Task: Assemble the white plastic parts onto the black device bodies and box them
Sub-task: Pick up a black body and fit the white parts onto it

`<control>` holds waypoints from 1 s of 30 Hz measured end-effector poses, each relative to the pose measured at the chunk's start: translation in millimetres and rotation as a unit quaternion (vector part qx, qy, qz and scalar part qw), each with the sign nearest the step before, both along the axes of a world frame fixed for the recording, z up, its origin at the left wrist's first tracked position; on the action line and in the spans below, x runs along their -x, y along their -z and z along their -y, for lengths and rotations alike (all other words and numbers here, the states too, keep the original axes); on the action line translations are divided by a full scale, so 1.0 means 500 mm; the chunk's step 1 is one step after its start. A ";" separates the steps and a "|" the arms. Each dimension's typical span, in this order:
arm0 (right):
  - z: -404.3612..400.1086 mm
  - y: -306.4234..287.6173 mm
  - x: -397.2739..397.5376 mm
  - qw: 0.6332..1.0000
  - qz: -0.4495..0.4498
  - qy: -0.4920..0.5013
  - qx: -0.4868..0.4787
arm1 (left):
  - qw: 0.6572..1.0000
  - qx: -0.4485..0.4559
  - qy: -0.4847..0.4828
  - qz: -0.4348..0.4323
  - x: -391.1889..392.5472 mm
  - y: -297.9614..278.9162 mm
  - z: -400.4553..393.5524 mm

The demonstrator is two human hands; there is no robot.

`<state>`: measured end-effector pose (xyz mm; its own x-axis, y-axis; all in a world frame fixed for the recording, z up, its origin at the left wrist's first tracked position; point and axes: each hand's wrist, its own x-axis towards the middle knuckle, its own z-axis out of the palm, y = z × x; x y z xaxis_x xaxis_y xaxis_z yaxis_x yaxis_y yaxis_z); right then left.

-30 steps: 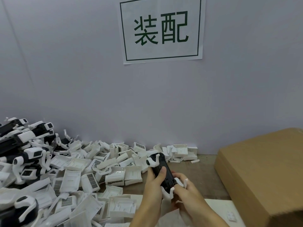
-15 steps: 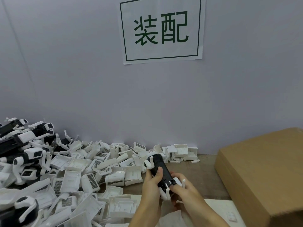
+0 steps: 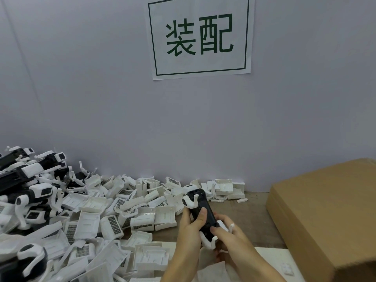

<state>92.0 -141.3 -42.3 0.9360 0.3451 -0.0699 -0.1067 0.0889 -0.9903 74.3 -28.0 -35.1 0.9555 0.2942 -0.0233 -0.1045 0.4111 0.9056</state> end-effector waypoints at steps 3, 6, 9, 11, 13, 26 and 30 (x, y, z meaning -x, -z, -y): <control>-0.001 0.003 -0.001 1.000 0.004 -0.005 0.004 | 1.000 0.010 -0.005 -0.013 0.000 0.000 -0.003; -0.002 0.005 -0.004 1.000 0.015 -0.017 0.014 | 0.999 0.035 -0.006 -0.038 -0.002 -0.002 -0.009; -0.001 0.005 -0.004 1.000 0.006 -0.027 0.000 | 0.996 0.068 0.000 -0.052 -0.006 -0.002 -0.014; 0.000 0.006 -0.004 1.000 0.002 -0.027 -0.001 | 0.997 0.062 -0.003 -0.049 -0.009 0.001 -0.013; 0.000 0.003 -0.004 1.000 -0.007 -0.017 0.005 | 0.999 0.036 -0.007 -0.037 -0.008 0.002 -0.008; 0.032 -0.007 0.016 0.969 0.091 -0.137 0.185 | 0.968 0.133 -0.210 -0.041 -0.029 0.005 -0.055; 0.022 -0.006 0.006 0.917 0.164 -0.154 0.330 | 0.950 0.196 -0.229 -0.077 -0.040 0.013 -0.076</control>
